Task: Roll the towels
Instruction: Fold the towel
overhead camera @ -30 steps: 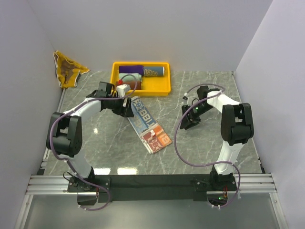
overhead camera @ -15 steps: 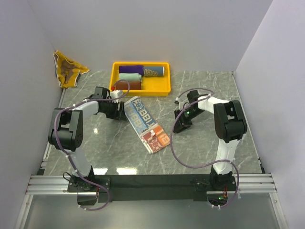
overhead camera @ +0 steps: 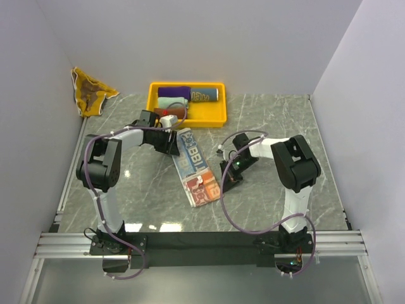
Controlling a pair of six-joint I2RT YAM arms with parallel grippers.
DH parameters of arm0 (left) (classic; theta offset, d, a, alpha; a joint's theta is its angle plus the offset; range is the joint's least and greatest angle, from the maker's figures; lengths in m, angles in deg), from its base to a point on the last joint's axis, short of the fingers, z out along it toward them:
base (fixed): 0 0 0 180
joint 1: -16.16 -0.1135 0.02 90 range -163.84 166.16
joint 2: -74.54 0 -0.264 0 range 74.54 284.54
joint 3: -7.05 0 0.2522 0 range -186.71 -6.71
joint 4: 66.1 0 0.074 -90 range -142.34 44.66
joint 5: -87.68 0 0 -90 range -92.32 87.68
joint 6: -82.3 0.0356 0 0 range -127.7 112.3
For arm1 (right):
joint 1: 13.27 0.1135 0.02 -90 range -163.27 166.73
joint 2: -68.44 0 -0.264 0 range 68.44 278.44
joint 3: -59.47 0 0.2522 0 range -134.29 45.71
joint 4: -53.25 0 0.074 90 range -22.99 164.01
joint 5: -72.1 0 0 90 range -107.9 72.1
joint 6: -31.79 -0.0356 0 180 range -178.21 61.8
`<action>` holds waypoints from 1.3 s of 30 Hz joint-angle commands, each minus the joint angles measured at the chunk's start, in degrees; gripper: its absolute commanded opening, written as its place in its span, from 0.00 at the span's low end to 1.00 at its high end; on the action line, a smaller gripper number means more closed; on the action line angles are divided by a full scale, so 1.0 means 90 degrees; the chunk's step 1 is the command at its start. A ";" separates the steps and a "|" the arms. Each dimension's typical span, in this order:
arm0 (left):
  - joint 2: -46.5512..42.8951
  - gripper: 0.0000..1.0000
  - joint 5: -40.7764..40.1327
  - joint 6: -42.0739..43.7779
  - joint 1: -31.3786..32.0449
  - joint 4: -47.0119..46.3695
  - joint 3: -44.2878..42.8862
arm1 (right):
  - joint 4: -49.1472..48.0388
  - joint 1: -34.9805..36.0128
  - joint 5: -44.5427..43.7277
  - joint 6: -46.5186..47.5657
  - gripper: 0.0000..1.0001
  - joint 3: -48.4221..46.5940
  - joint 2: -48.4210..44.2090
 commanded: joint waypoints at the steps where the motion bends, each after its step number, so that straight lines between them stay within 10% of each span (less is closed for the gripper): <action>1: 0.0361 0.54 0.0184 0.0074 0.0153 0.0026 -0.0268 | -0.0233 0.0180 0.0040 0.0068 0.00 0.0155 -0.0228; 14: 0.0342 0.66 0.0508 0.0425 0.0192 0.0416 -0.0660 | 0.0226 0.0249 0.0374 0.0254 0.03 0.0565 -0.1165; 39: 0.0775 0.62 0.0984 0.0278 0.0202 0.0670 -0.1354 | 0.0428 0.0708 0.1037 0.0154 0.11 0.0126 0.0057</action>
